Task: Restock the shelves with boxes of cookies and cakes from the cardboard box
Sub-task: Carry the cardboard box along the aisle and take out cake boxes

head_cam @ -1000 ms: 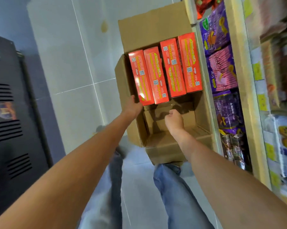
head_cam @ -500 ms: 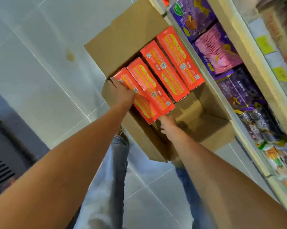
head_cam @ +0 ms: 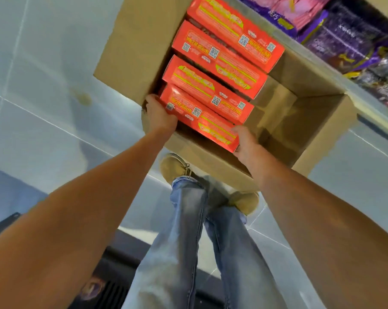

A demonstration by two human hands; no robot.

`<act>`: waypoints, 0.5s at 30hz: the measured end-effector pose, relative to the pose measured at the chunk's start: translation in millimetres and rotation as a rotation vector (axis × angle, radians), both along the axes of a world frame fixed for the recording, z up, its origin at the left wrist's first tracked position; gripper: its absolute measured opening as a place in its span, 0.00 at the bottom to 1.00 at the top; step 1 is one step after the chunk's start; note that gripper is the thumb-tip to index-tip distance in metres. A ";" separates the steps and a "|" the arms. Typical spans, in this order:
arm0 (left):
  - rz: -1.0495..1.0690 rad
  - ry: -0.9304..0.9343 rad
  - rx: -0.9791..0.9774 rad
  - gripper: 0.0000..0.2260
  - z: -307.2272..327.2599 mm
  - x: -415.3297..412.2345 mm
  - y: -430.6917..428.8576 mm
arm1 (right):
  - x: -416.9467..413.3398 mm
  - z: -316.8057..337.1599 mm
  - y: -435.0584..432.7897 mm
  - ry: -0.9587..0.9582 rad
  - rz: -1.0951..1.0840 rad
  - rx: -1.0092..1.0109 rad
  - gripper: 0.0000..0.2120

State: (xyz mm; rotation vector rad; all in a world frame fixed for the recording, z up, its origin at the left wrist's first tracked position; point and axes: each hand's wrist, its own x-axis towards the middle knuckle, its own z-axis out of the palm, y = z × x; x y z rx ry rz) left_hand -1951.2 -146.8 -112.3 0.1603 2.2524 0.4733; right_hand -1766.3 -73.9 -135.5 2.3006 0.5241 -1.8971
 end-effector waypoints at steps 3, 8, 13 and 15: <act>-0.130 0.028 0.083 0.19 22.0 21.1 -1.2 | 21.8 25.7 -3.9 -0.019 -0.046 0.022 0.11; -0.170 0.051 0.143 0.23 57.9 44.5 -1.4 | 67.8 56.4 4.5 -0.015 -0.031 0.132 0.20; -0.172 0.037 0.161 0.20 120.1 70.0 12.4 | 133.2 61.9 22.1 0.033 -0.152 0.291 0.32; -0.146 0.009 0.174 0.19 148.2 80.7 18.7 | 119.7 155.7 30.0 0.008 -0.162 0.381 0.20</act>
